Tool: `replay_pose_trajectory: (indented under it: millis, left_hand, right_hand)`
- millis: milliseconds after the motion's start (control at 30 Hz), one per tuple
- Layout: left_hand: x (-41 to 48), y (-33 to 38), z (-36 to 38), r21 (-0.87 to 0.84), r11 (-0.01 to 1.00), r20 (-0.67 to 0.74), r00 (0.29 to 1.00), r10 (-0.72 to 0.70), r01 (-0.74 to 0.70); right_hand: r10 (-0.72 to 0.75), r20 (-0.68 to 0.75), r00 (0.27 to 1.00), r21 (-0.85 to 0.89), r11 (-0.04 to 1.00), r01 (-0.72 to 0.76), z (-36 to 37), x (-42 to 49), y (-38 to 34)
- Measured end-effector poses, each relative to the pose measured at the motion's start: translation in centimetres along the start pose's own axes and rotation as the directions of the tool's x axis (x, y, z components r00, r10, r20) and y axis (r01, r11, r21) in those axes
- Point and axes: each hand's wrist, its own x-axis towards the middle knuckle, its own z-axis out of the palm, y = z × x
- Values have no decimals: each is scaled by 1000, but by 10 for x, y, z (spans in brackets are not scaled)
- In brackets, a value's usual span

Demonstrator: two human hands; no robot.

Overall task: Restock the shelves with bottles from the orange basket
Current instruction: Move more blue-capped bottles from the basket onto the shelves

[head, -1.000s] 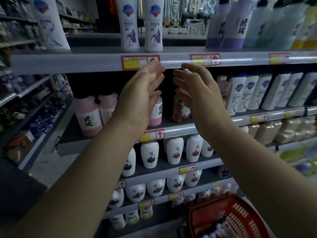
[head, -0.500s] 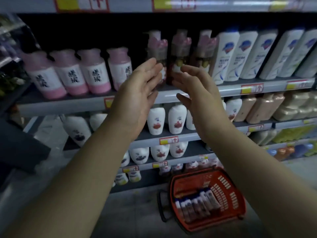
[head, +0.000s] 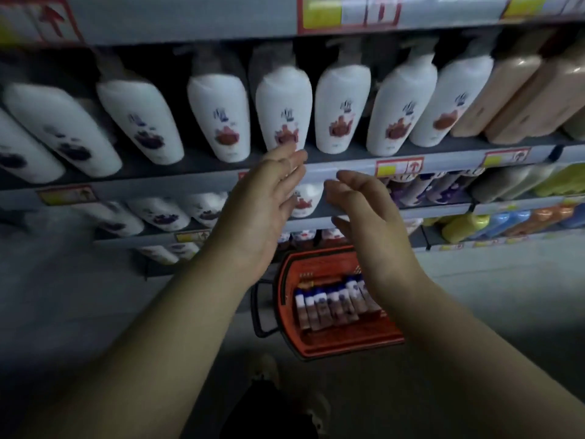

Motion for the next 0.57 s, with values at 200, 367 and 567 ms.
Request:
replay_pose_trajectory:
  millis: [200, 367, 567]
  left_hand:
    - [69, -120, -15, 12, 987, -34, 986, -162, 162]
    - [119, -234, -42, 20, 949, -99, 945, -312, 316]
    - [164, -376, -80, 59, 856, -142, 853, -501, 513]
  right_hand:
    - [126, -68, 990, -45, 991, -129, -32, 55, 121]
    - [232, -141, 962, -107, 963, -248, -55, 97, 239]
    - [373, -227, 899, -171, 894, -414, -77, 130, 388]
